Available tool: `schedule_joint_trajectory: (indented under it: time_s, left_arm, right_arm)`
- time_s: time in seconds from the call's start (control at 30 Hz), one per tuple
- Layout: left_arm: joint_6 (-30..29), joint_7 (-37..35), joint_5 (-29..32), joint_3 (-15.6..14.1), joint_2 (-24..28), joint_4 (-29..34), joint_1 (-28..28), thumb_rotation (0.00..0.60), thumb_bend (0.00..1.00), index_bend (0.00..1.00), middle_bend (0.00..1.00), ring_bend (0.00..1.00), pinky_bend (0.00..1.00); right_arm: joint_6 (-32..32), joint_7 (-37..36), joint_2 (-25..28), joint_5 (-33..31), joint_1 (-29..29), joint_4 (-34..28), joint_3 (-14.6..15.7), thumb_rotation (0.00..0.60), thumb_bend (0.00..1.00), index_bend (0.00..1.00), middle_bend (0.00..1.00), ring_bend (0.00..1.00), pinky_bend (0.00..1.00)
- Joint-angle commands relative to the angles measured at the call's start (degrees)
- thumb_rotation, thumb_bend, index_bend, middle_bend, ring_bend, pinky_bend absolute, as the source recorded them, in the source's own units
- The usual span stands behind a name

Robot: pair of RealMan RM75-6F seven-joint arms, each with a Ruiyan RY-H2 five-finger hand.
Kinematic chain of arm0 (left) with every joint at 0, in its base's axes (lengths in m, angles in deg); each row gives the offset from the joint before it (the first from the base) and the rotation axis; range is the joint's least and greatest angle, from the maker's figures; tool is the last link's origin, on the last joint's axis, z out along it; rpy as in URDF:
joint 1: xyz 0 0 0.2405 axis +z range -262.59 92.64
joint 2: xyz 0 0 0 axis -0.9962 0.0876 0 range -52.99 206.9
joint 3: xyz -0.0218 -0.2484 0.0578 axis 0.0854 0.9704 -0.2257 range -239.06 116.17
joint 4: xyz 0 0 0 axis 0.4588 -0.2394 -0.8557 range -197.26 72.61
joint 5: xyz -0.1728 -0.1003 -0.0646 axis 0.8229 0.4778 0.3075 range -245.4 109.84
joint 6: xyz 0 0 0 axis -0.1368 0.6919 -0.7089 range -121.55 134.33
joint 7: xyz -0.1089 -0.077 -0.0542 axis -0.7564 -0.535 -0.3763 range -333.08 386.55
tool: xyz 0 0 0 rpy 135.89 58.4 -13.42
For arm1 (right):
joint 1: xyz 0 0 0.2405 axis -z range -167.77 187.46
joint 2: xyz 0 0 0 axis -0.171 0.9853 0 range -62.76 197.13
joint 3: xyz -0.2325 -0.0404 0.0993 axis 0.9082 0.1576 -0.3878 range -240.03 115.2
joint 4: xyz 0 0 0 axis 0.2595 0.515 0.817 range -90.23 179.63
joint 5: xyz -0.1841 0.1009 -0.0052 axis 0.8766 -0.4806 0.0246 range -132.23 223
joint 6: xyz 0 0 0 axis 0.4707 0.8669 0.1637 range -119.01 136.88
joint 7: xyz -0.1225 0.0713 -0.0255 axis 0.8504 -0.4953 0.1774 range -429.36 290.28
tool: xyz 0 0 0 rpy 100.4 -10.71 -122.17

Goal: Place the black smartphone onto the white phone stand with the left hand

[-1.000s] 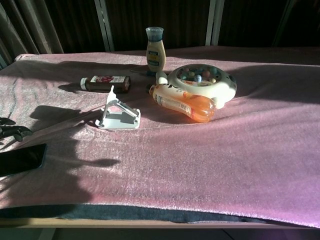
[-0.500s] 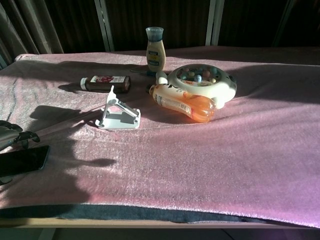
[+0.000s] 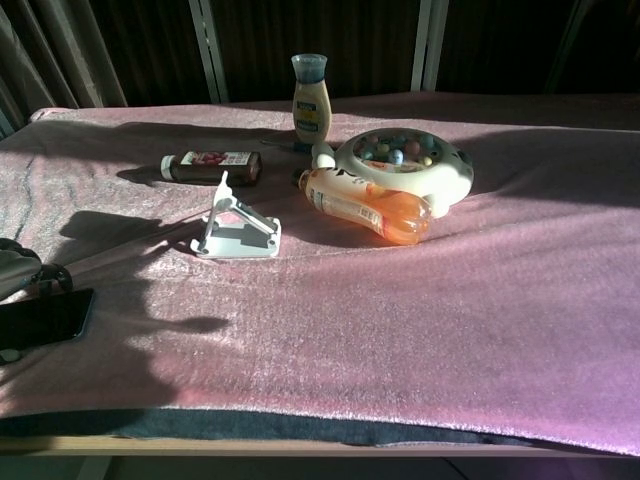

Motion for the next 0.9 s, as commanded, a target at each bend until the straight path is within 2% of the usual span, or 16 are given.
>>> schedule_joint_trajectory:
  time_s: [0.03,0.23,0.4,0.5,0.6,0.77,0.9]
  left_arm:
    - [0.0,0.6,1.3,-0.2,0.0,-0.1,-0.7,0.6,0.23,0.27,0.34,0.12,0.06]
    - [0.4,0.9,3.1,-0.5,-0.4,-0.6,-1.8,0.6,0.23,0.4,0.48,0.2,0.09]
    - [1.4,-1.6,0.6,-1.4,-0.4,-1.7,-2.0,0.6,0.25,0.63,0.72,0.39,0.12]
    - [3.4,-3.8,-0.9,-2.0,0.2,-2.1,-2.0,0.6,0.27,0.71,0.81,0.47,0.13]
    - [6.7,-7.5,-2.8,-2.2,1.5,-2.5,-2.4,0.6,0.29,0.77,0.88,0.53,0.13]
    - [7.2,-13.6,-9.5,-2.2,2.8,-3.7,-1.8,0.6,0.32,0.83,0.95,0.6,0.14]
    - [8.6,-23.4,-16.7,-1.5,4.8,-4.1,-0.9,0.6,0.34,0.85,0.99,0.63,0.15]
  right_arm:
    - [0.0,0.0,0.0,0.0,0.0,0.0,0.0,0.6,0.19,0.0,0.0,0.0,0.0]
    - [0.0,-0.1,0.1,0.0,0.0,0.0,0.0,0.6,0.19,0.0,0.0,0.0,0.0]
    - [0.2,-0.3,0.1,0.0,0.0,0.0,0.0,0.6,0.19,0.0,0.0,0.0,0.0]
    - [0.1,-0.3,0.1,0.0,0.0,0.0,0.0,0.6,0.19,0.0,0.0,0.0,0.0]
    - [0.1,-0.2,0.1,0.0,0.0,-0.1,0.0,0.6,0.19,0.0,0.0,0.0,0.0]
    - [0.2,-0.2,0.1,0.0,0.0,-0.1,0.0,0.6,0.19,0.0,0.0,0.0,0.0]
    - [0.0,0.0,0.0,0.0,0.0,-0.1,0.0,0.6,0.19,0.0,0.0,0.0,0.0]
